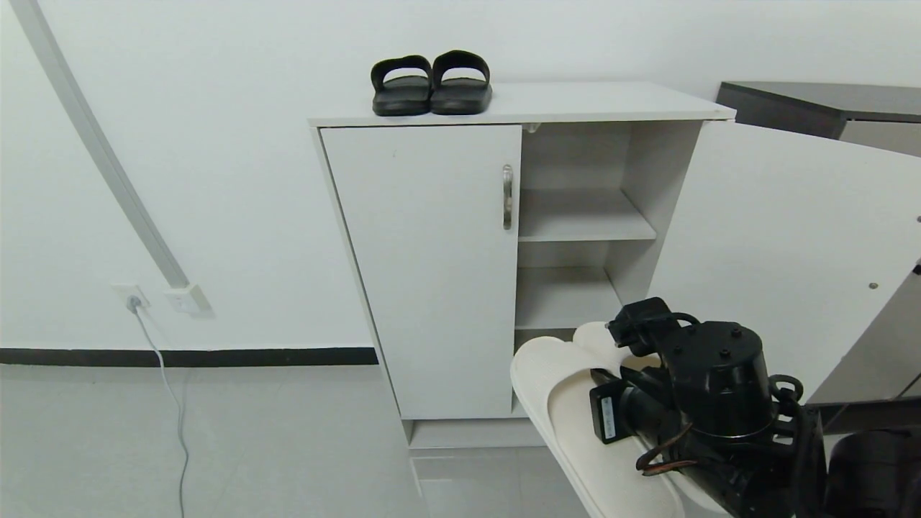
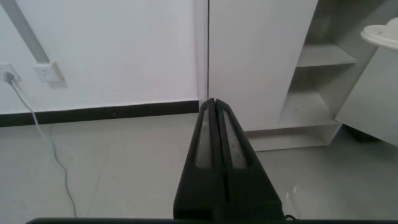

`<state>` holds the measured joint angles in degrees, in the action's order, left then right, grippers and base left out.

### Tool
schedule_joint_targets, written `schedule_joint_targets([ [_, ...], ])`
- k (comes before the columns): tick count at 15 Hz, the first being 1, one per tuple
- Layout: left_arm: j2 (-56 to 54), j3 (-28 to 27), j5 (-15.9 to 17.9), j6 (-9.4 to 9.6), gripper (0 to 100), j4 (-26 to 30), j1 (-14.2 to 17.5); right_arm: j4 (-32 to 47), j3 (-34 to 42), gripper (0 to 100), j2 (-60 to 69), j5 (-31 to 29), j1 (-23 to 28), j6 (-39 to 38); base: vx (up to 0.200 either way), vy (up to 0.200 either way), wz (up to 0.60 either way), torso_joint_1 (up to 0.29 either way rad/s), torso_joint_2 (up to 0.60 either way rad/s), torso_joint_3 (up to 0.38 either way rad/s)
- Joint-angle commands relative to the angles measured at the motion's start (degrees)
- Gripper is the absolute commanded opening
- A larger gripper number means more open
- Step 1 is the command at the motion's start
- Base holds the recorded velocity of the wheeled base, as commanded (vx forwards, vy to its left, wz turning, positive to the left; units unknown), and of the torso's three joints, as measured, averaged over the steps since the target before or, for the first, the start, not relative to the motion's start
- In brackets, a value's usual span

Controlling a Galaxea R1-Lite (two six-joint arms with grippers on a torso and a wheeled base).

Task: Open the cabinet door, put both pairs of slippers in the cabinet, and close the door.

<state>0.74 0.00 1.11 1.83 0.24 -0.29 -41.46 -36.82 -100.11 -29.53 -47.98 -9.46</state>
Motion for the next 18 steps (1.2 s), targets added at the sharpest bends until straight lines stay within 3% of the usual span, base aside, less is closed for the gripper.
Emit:
schedule_joint_targets([
  [1, -0.57, 0.0, 0.21, -0.33, 0, 0.02, 0.03, -2.22, -0.27, 0, -3.25, -0.09, 0.17, 0.06, 0.0, 0.0, 0.0, 0.0, 0.0, 0.0],
  [4, -0.57, 0.0, 0.12, -1.04, 0, 0.02, 0.12, -6.09, -8.1, 0, -10.63, -5.54, 1.75, -0.03, 0.0, 0.0, 0.0, 0.0, 0.0, 0.0],
  [7, -0.57, 0.0, 0.21, -1.13, 0, 0.02, 0.03, -6.0, -18.03, 0, -18.89, -16.44, 3.07, -0.21, 0.0, 0.0, 0.0, 0.0, 0.0, 0.0],
  [11, -0.57, 0.0, 0.3, -1.13, 0, 0.02, 0.03, -6.26, -19.79, 0, -20.48, -17.23, 2.45, -0.47, 0.0, 0.0, 0.0, 0.0, 0.0, 0.0],
  [18, -0.57, 0.0, 0.3, -1.21, 0, 0.02, 0.12, -6.35, -18.82, 0, -21.8, -17.14, 2.72, -0.47, 0.0, -0.2, 0.0, 0.004, 0.0, 0.004],
])
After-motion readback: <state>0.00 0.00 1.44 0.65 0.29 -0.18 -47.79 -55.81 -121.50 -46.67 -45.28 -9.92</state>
